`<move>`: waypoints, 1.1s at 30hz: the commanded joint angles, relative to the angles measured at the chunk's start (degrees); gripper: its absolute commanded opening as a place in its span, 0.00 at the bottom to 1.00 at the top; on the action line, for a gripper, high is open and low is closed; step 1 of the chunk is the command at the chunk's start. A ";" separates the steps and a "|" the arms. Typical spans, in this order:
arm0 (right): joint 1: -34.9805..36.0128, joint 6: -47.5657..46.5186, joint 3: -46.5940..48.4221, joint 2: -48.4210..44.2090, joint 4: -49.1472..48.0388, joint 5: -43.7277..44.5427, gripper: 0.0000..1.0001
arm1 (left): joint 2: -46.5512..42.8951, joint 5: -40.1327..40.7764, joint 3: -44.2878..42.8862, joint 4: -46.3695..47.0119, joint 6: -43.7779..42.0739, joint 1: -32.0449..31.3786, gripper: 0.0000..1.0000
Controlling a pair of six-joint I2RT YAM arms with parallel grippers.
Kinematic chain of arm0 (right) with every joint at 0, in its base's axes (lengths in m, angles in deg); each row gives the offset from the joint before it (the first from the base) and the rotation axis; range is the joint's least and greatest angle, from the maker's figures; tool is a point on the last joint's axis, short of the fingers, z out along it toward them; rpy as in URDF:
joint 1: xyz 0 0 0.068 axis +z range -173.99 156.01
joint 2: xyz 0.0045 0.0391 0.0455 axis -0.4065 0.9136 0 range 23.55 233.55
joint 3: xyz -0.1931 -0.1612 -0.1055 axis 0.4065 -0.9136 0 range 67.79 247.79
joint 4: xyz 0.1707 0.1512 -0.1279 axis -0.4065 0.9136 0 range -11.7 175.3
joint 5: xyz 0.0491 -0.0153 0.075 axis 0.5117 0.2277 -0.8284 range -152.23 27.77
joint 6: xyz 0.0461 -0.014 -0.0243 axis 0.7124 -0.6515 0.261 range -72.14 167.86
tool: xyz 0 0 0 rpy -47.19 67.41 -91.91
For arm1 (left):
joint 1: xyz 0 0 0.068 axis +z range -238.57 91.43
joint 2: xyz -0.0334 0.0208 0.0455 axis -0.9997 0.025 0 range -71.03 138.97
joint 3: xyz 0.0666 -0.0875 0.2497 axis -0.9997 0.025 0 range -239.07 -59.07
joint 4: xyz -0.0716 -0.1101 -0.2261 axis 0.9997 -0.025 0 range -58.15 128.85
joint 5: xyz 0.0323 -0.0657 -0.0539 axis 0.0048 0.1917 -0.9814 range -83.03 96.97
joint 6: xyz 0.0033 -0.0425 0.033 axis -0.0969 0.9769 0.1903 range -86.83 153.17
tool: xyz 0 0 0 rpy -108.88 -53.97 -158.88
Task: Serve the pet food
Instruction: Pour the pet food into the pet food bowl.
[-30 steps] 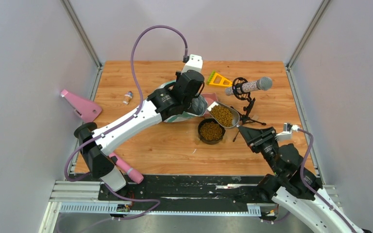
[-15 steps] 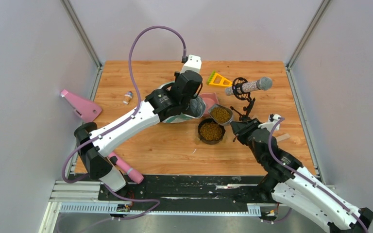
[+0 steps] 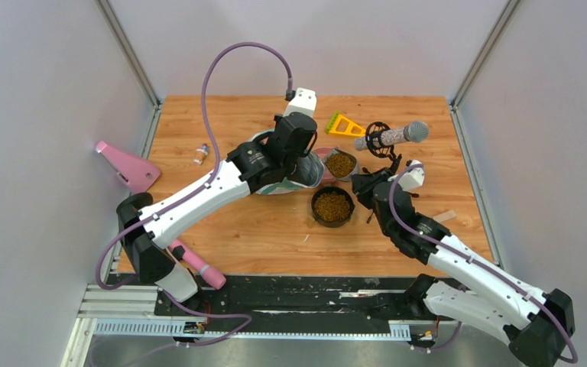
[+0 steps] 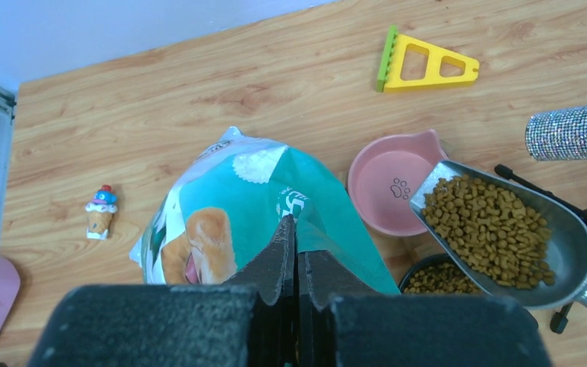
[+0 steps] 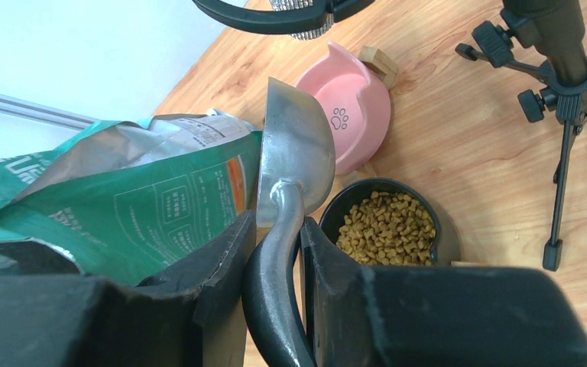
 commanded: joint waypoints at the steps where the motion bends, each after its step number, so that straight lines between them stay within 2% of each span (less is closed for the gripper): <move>1: -0.93 -3.27 4.91 3.35 -6.86 2.02 0.00 | -4.72 2.24 -0.63 4.90 0.69 0.43 0.00; 11: -2.79 -6.86 9.29 11.65 -7.33 1.45 0.00 | -5.93 2.01 0.51 5.71 0.38 0.39 0.00; 22: -3.51 -10.49 11.23 15.61 -6.99 1.29 0.00 | -6.11 2.17 0.91 5.63 0.40 0.39 0.00; 33: -3.51 -14.31 13.79 17.52 -1.81 0.23 0.00 | -6.45 2.76 1.04 5.24 0.93 0.39 0.00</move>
